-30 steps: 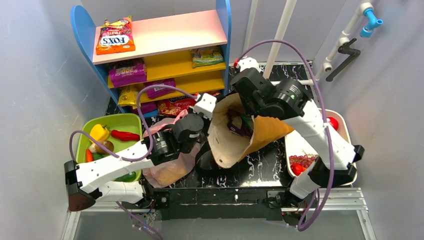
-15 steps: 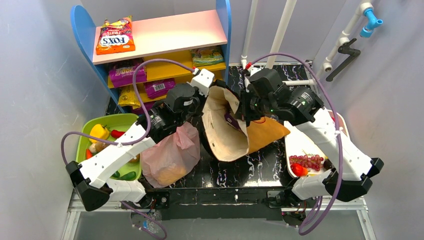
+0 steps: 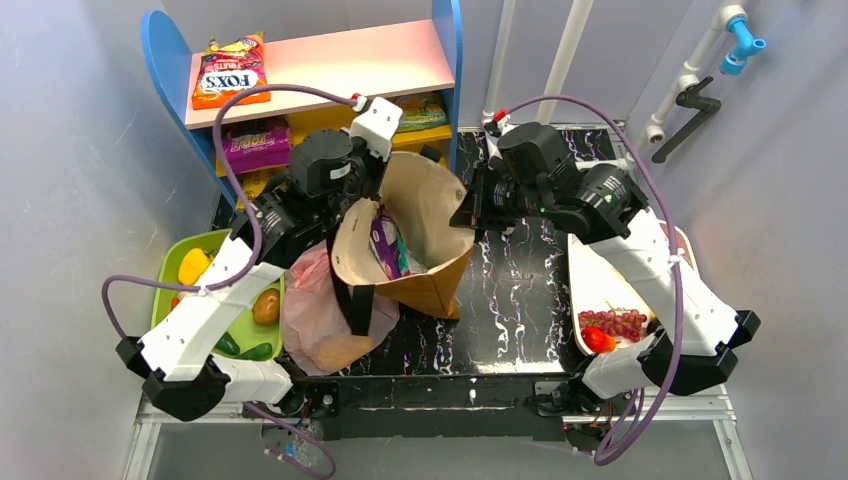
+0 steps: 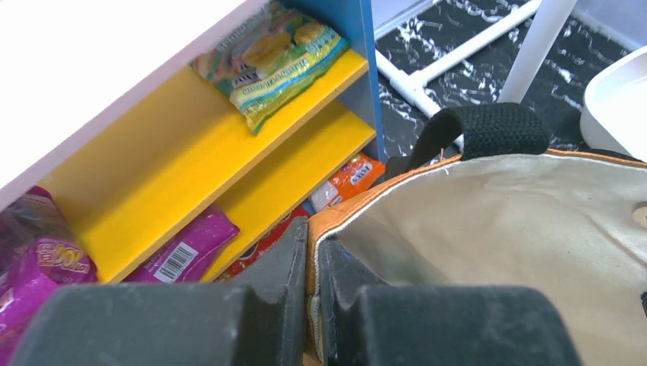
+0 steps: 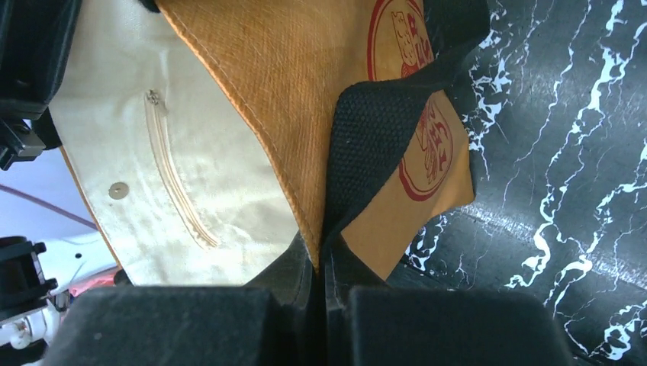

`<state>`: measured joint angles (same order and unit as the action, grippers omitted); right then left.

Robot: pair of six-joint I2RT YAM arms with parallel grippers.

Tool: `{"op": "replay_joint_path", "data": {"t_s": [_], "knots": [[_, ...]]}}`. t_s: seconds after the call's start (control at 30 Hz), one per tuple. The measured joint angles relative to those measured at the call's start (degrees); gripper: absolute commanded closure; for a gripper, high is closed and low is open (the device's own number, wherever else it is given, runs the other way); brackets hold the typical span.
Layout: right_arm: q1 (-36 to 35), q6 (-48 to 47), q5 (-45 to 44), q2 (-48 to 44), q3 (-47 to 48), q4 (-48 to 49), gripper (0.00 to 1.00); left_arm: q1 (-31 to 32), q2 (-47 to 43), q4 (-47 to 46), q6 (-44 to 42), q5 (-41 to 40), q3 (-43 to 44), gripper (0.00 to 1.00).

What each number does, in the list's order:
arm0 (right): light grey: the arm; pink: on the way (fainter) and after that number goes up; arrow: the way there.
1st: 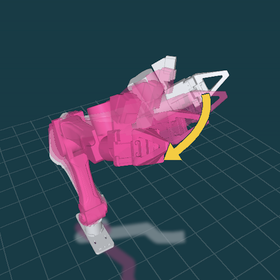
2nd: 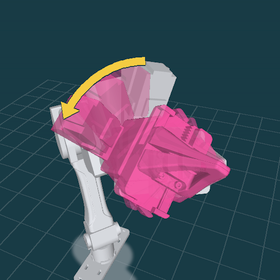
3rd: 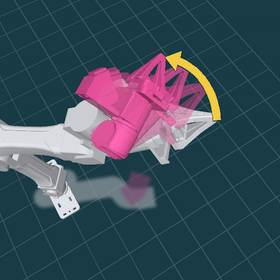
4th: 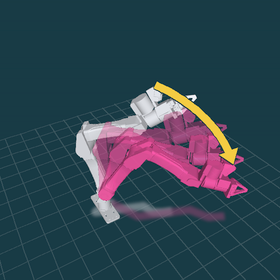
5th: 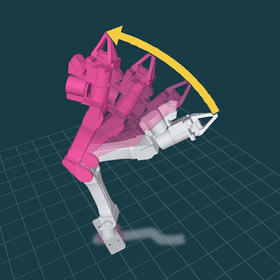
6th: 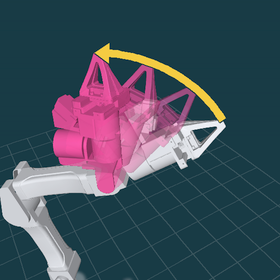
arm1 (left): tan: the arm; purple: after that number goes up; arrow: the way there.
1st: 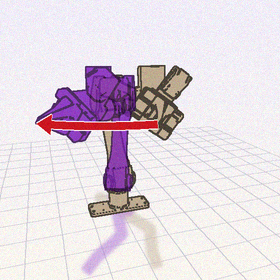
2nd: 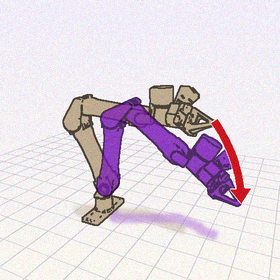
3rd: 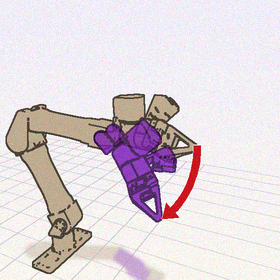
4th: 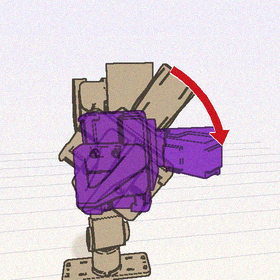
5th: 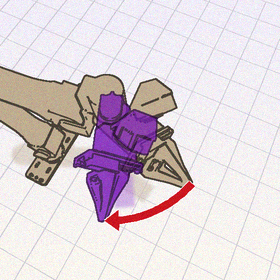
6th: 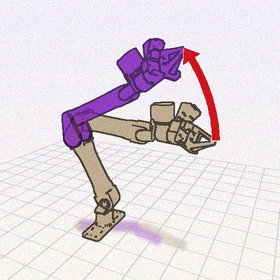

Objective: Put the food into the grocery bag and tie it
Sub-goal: Adjust the grocery bag at the center of the board.

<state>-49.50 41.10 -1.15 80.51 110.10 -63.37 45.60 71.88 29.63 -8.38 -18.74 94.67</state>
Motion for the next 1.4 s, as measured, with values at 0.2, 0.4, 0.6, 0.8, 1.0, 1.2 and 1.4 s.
{"op": "replay_joint_path", "data": {"t_s": [0.2, 0.4, 0.6, 0.8, 1.0, 1.2, 1.4], "knots": [[2.21, 4.24, -1.33, -1.79, -9.38, 3.13, 0.99, -2.38, 3.04, -0.17, 0.07, 4.04, -4.33, 1.0], [4.74, 5.95, -2.97, -2.36, -15.04, 5.11, 0.99, -3.17, 4.13, -1.14, 0.48, 6.1, -7.78, 1.0], [5.99, 6.54, -2.84, -1.49, -14.45, 5.18, 0.99, -3.3, 4.11, -0.2, 0.83, 4.83, -7.69, 0.69], [6.84, 6.69, -2.27, 1.16, -12.68, 5.2, 0.99, -3.5, 3.67, 5.01, 0.5, 2.25, -7.13, 0.17], [10.19, 6.54, -1.25, 4.39, -8.7, 5.18, 0.99, -3.5, 0.07, 11.67, 1.57, -3.54, -6.43, 0.09], [10.49, 6.47, 2.08, 5.27, -8.15, 6.38, 0.99, -4.92, -1.86, 14.19, 5.44, -5.81, -6.6, 0.09], [10.43, 6.47, 3.76, 5.84, -8.15, 7.02, 0.99, -9.42, -1.84, 14.05, 11.02, -3.45, -9.46, 0.02]]}}
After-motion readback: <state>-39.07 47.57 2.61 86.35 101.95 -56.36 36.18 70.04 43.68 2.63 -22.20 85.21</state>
